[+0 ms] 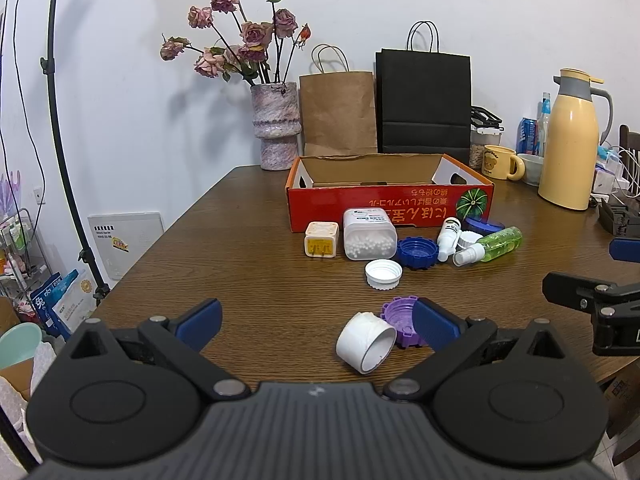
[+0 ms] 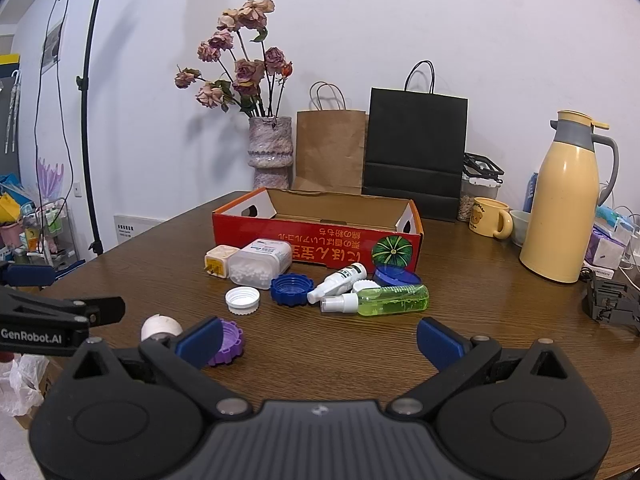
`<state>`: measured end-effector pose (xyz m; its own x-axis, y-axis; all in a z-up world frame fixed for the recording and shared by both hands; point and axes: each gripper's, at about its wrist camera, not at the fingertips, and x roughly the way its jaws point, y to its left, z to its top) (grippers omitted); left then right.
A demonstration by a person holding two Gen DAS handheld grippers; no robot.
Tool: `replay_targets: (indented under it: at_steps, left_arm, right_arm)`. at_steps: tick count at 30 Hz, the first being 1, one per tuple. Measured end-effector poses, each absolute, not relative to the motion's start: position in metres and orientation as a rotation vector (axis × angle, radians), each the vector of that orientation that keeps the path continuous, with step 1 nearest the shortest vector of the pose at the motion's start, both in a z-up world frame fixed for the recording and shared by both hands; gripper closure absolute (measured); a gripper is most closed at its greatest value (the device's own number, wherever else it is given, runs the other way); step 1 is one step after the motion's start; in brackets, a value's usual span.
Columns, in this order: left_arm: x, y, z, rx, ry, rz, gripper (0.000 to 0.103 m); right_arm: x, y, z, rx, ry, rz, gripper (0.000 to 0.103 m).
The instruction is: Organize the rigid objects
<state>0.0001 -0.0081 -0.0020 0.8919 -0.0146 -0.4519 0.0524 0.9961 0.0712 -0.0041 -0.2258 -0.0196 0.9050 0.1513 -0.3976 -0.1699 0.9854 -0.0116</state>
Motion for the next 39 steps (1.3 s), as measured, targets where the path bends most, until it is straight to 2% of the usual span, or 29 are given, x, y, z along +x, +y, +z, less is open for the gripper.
replay_targets:
  at_steps: [39]
  left_arm:
    - [0.012,-0.010,-0.012,0.073,0.519,-0.048,0.000]
  right_arm:
    - [0.009,-0.220,-0.028,-0.058,0.441,0.173,0.000]
